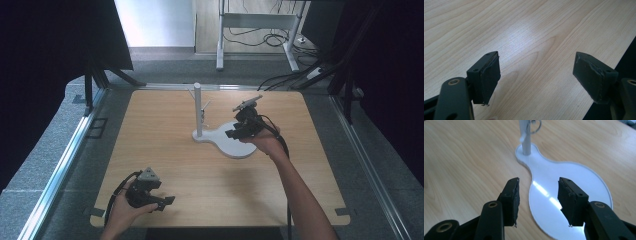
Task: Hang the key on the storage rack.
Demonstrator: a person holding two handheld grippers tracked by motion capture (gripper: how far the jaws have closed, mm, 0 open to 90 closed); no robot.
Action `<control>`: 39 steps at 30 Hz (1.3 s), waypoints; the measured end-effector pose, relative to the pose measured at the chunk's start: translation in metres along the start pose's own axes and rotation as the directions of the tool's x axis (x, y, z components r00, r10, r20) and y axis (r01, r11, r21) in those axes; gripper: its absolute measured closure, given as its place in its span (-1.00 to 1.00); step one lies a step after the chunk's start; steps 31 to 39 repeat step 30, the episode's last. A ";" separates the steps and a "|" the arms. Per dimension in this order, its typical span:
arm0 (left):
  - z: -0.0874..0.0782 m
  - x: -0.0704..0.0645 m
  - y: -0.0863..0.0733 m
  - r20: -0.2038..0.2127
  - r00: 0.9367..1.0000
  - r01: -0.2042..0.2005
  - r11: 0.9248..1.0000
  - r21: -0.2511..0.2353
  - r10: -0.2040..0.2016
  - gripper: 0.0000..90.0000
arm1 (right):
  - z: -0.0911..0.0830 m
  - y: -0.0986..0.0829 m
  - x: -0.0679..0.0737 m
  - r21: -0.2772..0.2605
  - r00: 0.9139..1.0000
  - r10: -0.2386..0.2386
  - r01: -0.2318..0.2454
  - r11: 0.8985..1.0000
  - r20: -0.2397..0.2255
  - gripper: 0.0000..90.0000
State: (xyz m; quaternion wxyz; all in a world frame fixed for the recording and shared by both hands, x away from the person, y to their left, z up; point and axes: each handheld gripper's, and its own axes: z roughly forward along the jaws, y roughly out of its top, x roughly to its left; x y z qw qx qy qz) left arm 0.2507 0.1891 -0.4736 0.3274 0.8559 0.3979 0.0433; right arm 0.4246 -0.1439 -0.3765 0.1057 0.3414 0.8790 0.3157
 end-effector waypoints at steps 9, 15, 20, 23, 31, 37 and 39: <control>0.001 0.000 0.000 -0.001 1.000 -0.006 1.000 0.009 0.006 -0.50 | -0.009 -0.043 0.004 -0.012 1.000 0.004 -0.004 1.000 -0.005 0.13; 0.004 -0.001 0.000 0.000 1.000 -0.003 1.000 0.014 0.003 -0.50 | -0.010 -0.087 0.015 -0.033 1.000 0.006 -0.007 0.999 -0.018 0.12; 0.007 -0.004 0.001 0.000 1.000 -0.012 1.000 0.028 0.012 -0.50 | -0.010 -0.108 0.020 -0.055 1.000 0.025 -0.026 0.998 -0.013 0.12; 0.008 -0.004 0.001 0.002 1.000 -0.012 1.000 0.029 0.012 -0.50 | -0.011 -0.119 0.025 -0.071 1.000 0.026 -0.027 0.997 -0.012 0.12; 0.009 -0.005 0.002 0.000 1.000 -0.016 0.999 0.033 0.016 -0.50 | -0.015 -0.132 0.032 -0.102 0.999 0.035 -0.033 0.994 0.012 0.10; 0.009 -0.005 0.002 0.000 1.000 -0.016 0.999 0.033 0.016 -0.50 | -0.015 -0.132 0.032 -0.102 0.999 0.035 -0.033 0.994 0.012 0.10; 0.009 -0.005 0.002 0.000 1.000 -0.016 0.999 0.033 0.016 -0.50 | -0.015 -0.132 0.032 -0.102 0.999 0.035 -0.033 0.994 0.012 0.10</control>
